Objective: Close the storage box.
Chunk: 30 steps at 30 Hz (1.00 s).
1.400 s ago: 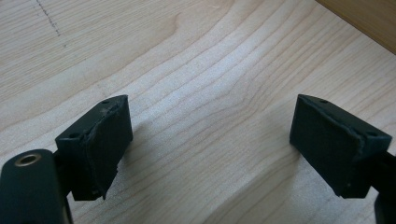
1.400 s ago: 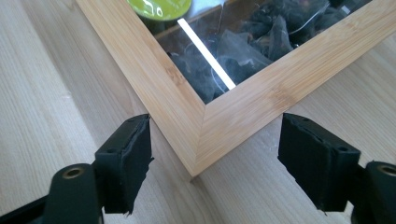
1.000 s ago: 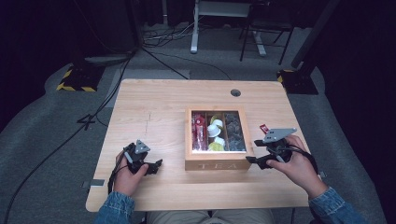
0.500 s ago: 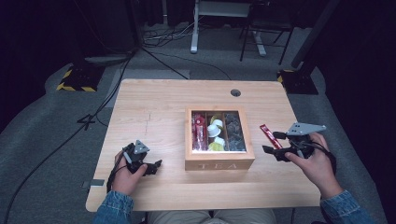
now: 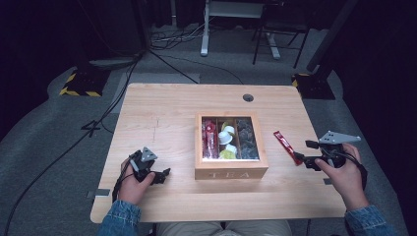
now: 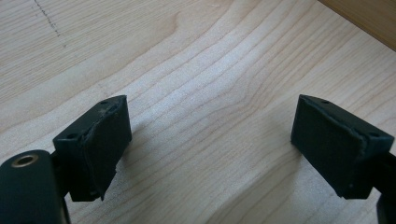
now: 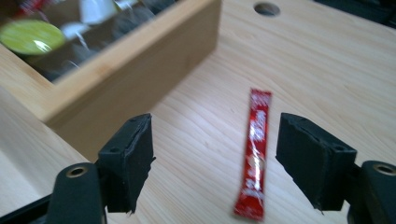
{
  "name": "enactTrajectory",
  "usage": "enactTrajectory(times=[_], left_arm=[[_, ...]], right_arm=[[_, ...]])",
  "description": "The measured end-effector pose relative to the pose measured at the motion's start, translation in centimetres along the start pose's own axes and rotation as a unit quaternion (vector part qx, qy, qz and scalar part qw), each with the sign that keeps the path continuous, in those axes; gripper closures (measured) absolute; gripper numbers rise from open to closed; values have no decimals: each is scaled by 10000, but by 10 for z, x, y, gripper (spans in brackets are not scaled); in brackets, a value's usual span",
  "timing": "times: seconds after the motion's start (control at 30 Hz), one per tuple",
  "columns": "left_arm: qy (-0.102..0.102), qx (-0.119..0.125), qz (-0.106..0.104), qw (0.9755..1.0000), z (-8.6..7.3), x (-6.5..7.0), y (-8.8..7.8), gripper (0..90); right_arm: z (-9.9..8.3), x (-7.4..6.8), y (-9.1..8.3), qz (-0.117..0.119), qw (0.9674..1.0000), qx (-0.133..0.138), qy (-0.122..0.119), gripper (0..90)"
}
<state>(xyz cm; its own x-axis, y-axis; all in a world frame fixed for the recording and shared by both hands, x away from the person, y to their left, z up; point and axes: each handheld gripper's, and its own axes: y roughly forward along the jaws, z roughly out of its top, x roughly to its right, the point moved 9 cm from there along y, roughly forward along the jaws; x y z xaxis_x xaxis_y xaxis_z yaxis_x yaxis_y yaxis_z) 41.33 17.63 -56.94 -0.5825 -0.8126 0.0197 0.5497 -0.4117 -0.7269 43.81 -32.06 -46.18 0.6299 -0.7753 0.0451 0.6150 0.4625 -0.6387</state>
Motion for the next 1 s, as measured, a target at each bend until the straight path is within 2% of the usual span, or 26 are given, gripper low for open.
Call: enactTrajectory(times=[0.27,0.47,0.7,1.0], left_arm=[[-6,3,-6,10000,0,0,0,122],[-1,-4,2,10000,0,0,1,120],[10,-8,1,10000,1,0,1,118],[7,-6,7,10000,1,0,1,117]], right_arm=[[-31,21,5,-234,9990,-231,286,256],[-58,31,11,-357,9973,-399,511,235],[-83,32,23,-369,9953,-455,771,231],[-96,32,33,-465,9946,-424,827,218]])
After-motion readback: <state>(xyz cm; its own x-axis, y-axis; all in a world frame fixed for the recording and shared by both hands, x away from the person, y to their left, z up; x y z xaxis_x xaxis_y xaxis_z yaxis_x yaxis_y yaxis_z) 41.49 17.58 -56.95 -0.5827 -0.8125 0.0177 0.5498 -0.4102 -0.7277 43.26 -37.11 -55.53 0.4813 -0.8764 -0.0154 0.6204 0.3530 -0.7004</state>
